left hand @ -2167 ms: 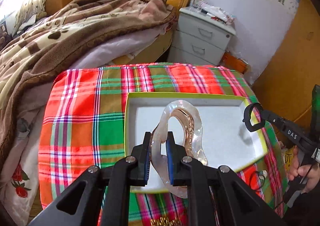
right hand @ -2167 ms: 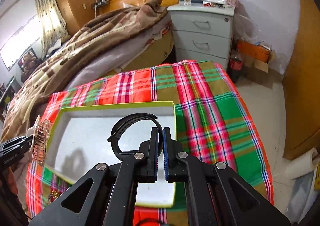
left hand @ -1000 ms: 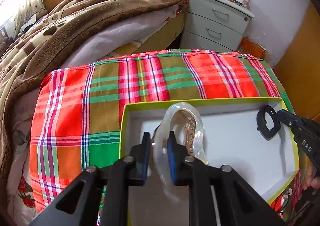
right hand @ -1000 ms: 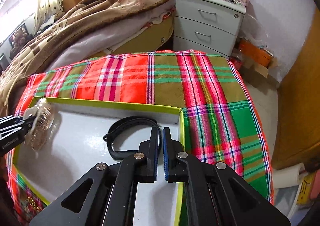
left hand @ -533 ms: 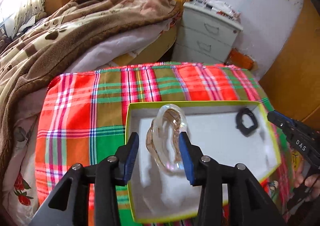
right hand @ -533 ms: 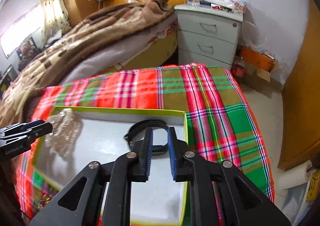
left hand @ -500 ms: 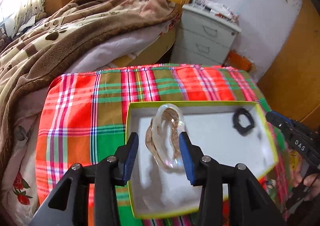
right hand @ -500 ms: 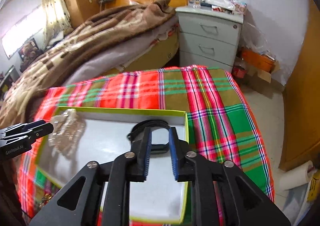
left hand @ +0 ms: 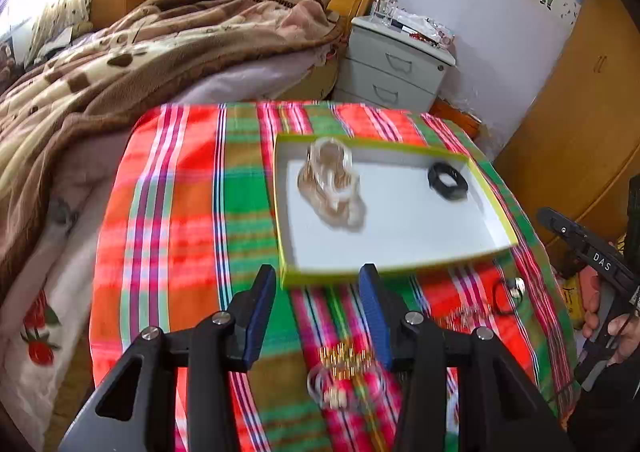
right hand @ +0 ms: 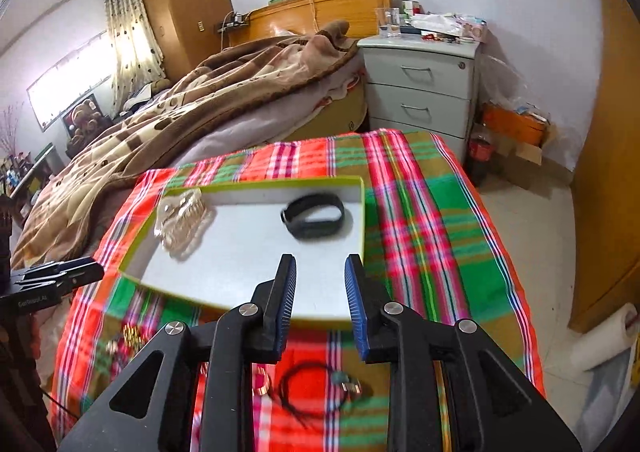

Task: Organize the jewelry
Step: 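Grasp the black beaded hair tie with the right tool while the left tool reaches the grey cord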

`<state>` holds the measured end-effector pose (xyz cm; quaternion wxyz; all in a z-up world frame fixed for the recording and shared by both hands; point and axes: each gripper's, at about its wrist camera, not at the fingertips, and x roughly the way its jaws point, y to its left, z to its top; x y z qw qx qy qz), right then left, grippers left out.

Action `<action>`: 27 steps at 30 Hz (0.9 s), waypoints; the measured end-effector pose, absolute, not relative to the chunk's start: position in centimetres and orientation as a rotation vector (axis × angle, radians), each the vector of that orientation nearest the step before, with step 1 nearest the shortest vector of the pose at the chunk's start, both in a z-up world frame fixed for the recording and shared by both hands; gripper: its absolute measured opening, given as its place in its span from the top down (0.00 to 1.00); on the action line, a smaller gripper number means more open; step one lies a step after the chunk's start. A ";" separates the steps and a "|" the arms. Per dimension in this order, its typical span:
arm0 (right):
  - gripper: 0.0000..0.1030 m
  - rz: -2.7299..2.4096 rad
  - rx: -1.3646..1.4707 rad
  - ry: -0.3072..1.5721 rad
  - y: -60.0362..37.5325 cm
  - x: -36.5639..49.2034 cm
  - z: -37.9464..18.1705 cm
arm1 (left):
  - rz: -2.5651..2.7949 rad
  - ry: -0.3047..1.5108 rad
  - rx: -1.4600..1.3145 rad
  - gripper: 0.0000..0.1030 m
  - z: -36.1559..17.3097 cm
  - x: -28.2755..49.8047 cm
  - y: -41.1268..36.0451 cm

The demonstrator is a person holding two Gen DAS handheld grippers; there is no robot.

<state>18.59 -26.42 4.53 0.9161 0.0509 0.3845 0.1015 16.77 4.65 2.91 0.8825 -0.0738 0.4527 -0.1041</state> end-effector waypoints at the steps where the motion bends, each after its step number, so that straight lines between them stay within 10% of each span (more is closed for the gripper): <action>1: 0.72 0.208 0.106 0.793 -26.6 18.3 4.4 | -0.212 0.940 -0.155 0.56 2.8 16.2 4.8; 4: 0.59 0.194 0.107 0.808 -27.4 17.3 3.7 | -0.212 0.937 -0.188 0.56 2.5 14.9 5.3; 27: 0.59 0.096 -0.019 0.929 -25.9 15.2 -2.4 | -0.140 1.013 -0.306 0.56 -1.2 10.3 7.3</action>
